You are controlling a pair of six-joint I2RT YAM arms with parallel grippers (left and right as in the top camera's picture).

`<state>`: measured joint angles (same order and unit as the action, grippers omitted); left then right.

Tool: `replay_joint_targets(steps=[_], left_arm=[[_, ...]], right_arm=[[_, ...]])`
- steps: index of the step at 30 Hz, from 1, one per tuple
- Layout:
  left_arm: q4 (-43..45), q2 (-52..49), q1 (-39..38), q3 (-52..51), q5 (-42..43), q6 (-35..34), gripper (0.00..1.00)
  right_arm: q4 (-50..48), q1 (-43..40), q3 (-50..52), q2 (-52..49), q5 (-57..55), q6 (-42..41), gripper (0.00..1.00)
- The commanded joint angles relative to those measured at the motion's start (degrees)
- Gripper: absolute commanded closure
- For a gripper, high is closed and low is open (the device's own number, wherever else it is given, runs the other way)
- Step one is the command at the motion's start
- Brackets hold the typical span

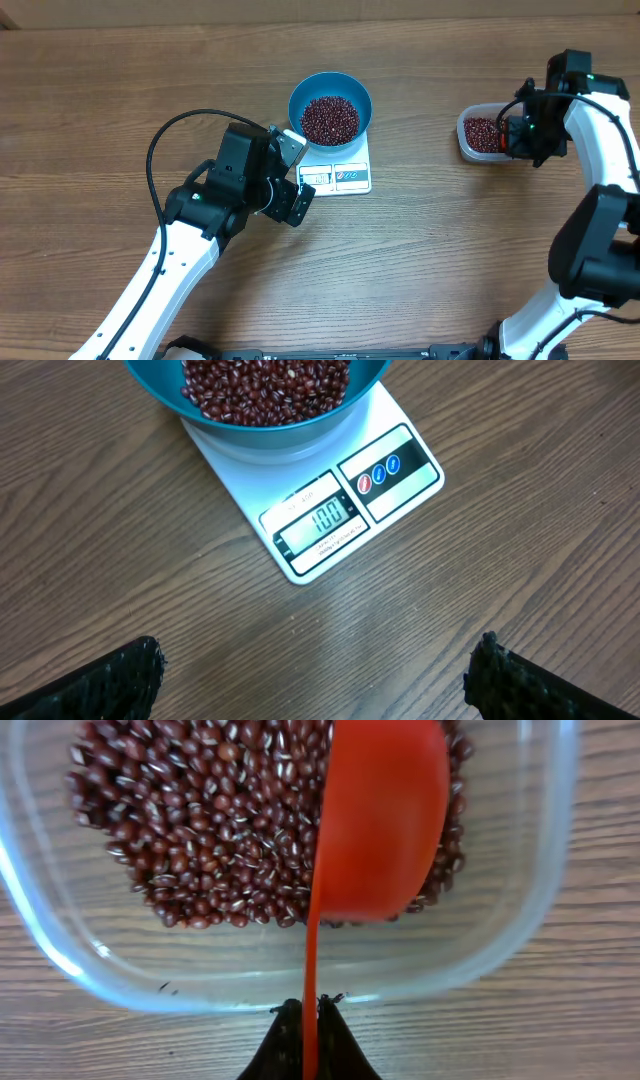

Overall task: Scoop item into bowl and weigh 150g on scale
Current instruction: 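Dip the red scoop into the bean tub and fill it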

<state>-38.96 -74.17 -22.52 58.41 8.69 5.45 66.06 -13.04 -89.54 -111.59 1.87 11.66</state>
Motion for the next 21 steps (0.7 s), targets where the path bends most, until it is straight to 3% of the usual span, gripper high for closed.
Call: replay_joint_targets(steps=[1,10,21], left_arm=[[0.22,-0.44,-0.37,-0.20,-0.31,-0.35,0.00],[0.22,-0.44,-0.37,-0.20,-0.31,-0.35,0.00],[0.22,-0.44,-0.37,-0.17,-0.33,-0.35,0.00]], right_arm=[[0.02,-0.22,0.24,-1.31,1.25,0.20,0.96],[0.70,-0.22,0.24,-1.75,11.32,0.42,0.96],[1.27,0.90,0.24,-3.74,14.78,-1.11,0.96]])
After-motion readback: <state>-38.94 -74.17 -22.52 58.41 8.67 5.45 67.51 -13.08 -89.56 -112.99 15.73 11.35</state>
